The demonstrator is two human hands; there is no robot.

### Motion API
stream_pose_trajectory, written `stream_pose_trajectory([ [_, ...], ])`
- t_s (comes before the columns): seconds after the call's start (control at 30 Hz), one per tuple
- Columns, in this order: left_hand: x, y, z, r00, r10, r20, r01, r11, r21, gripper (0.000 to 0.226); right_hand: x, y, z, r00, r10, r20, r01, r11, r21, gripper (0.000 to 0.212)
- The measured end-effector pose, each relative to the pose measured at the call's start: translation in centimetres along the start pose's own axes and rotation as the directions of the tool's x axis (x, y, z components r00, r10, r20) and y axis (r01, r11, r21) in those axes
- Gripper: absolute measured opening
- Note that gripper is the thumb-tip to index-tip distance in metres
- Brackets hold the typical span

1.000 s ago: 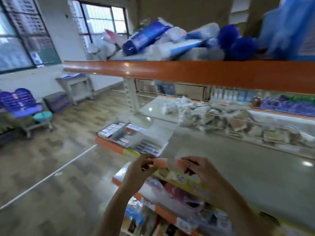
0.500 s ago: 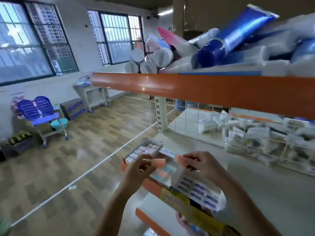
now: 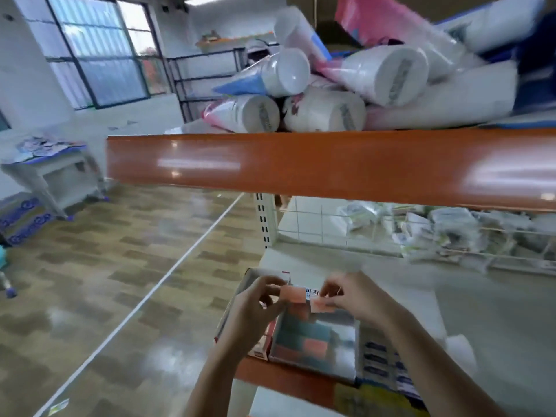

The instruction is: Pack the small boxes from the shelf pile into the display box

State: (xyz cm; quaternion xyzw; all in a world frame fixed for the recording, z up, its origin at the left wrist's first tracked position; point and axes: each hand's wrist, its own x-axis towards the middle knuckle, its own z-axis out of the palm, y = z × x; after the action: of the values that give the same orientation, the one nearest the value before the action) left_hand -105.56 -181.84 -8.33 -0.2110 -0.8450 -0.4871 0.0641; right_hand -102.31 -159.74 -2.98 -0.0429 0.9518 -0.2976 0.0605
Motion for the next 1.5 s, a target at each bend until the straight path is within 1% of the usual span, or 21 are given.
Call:
stream_pose_trajectory([
  [0.07, 0.5, -0.4, 0.0, 1.000, 0.005, 0.031, -0.005, 1.000, -0.011, 0.032, -0.1, -0.6, 0.3, 0.999, 0.053, -0.006, -0.053, 0.996, -0.065, 0.016],
  [0.17, 1.3, -1.0, -0.3, 0.990, 0.024, 0.136, -0.022, 1.000, -0.018, 0.034, -0.1, -1.7, 1.1, 0.988, 0.152, -0.019, -0.153, 0.976, -0.153, 0.020],
  [0.23, 1.6, -1.3, -0.3, 0.981, 0.029, 0.190, -0.027, 1.000, -0.014, 0.033, 0.0, -2.2, 1.8, 0.974, 0.222, -0.041, -0.226, 0.959, -0.173, 0.021],
  [0.33, 1.9, -1.4, -0.6, 0.968, 0.031, 0.249, -0.026, 0.999, -0.023, 0.026, 0.2, -2.6, 2.7, 0.944, 0.326, -0.056, -0.330, 0.930, -0.161, 0.020],
  [0.4, 2.1, -1.6, -0.8, 0.958, 0.038, 0.286, -0.028, 0.999, -0.038, 0.023, 0.3, -3.0, 3.2, 0.929, 0.364, -0.066, -0.370, 0.911, -0.180, 0.021],
  [0.47, 2.4, -1.6, -1.0, 0.951, 0.043, 0.307, -0.025, 0.998, -0.063, 0.023, 0.1, -3.5, 3.7, 0.914, 0.389, -0.114, -0.405, 0.887, -0.221, 0.017],
  [0.57, 2.6, -1.4, -1.1, 0.950, 0.060, 0.305, -0.033, 0.995, -0.093, 0.026, 0.0, -3.8, 4.6, 0.908, 0.369, -0.199, -0.411, 0.876, -0.253, 0.010],
  [0.63, 2.7, -1.4, -1.1, 0.948, 0.074, 0.309, -0.046, 0.994, -0.096, 0.028, -0.2, -3.8, 5.1, 0.902, 0.376, -0.210, -0.421, 0.874, -0.242, 0.010],
  [0.73, 2.6, -1.4, -1.1, 0.944, 0.091, 0.316, -0.067, 0.994, -0.087, 0.031, -0.3, -3.7, 5.8, 0.891, 0.355, -0.282, -0.423, 0.875, -0.235, 0.011],
  [0.93, 2.5, -1.2, -1.7, 0.947, 0.075, 0.311, -0.055, 0.996, -0.073, 0.031, -0.6, -4.3, 7.1, 0.858, 0.332, -0.392, -0.441, 0.867, -0.233, 0.016],
  [1.1, 2.3, -1.0, -2.0, 0.949, 0.074, 0.306, -0.049, 0.995, -0.088, 0.030, -0.8, -4.8, 8.0, 0.849, 0.308, -0.430, -0.460, 0.831, -0.313, 0.017],
  [1.27, 2.2, -0.7, -2.1, 0.946, 0.080, 0.314, -0.056, 0.995, -0.085, 0.030, -0.6, -5.1, 8.5, 0.860, 0.307, -0.408, -0.473, 0.779, -0.411, 0.019],
  [1.33, 2.1, -0.5, -2.1, 0.942, 0.088, 0.324, -0.068, 0.995, -0.073, 0.029, -0.7, -5.1, 8.3, 0.862, 0.299, -0.409, -0.470, 0.774, -0.425, 0.019],
  [1.4, 2.2, -0.2, -2.1, 0.931, 0.102, 0.351, -0.092, 0.995, -0.046, 0.026, -1.1, -5.0, 7.9, 0.853, 0.277, -0.443, -0.470, 0.777, -0.418, 0.017],
  [1.5, 2.4, 0.5, -1.9, 0.892, 0.136, 0.432, -0.146, 0.989, -0.011, 0.023, -2.6, -4.4, 6.9, 0.802, 0.235, -0.548, -0.476, 0.806, -0.351, 0.012],
])
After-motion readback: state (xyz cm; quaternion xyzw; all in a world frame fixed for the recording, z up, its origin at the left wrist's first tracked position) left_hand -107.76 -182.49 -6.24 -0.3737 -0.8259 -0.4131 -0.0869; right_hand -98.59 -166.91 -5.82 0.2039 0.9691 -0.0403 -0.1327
